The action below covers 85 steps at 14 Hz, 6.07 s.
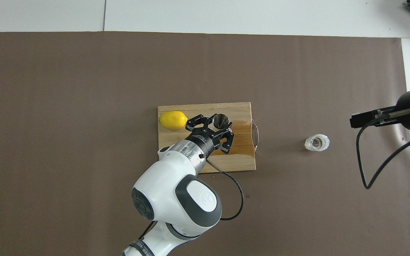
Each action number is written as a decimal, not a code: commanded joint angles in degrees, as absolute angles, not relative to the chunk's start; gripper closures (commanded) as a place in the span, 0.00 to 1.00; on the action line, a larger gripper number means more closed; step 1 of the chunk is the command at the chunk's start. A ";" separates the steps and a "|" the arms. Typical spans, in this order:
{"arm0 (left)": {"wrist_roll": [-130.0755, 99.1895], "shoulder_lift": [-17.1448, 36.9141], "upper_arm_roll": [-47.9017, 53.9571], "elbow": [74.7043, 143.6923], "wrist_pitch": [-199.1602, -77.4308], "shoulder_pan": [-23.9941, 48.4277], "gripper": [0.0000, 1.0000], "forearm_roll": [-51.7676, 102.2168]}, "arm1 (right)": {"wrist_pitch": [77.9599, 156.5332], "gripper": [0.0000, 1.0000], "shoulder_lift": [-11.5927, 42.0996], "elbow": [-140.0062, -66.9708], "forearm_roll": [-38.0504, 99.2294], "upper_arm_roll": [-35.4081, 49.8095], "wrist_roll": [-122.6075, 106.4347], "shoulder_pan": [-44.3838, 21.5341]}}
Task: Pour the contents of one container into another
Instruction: 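Carry the metal cup over the board while the right gripper moves inward, then set the metal cup on the board while the right gripper grasps the white cup, then lift the white cup with the right gripper while the left gripper withdraws, then move the white cup above the metal cup with the right gripper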
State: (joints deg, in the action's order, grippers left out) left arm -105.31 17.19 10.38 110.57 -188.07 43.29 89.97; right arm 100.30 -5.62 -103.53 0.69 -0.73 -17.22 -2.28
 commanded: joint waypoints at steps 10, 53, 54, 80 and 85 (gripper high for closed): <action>-105.29 22.15 11.07 108.10 -190.81 46.67 0.35 86.22 | 116.09 0.00 -3.97 -116.80 1.93 -0.35 -90.22 2.55; -0.70 3.96 8.88 104.07 -132.59 2.74 0.00 24.26 | 119.53 1.00 3.51 -113.30 13.98 1.23 -79.32 -12.54; -0.70 3.87 8.88 102.67 -127.23 2.03 0.00 17.04 | 119.71 1.00 3.52 -113.20 12.23 1.23 -75.88 -14.57; 5.27 -4.75 2.11 91.23 -84.74 1.67 0.00 0.88 | 120.59 1.00 3.69 -114.70 -26.00 1.67 -50.46 -31.46; 5.01 -6.85 2.73 92.62 -82.53 0.79 0.00 0.97 | 119.88 1.00 3.34 -115.22 -28.91 1.67 -48.96 -31.73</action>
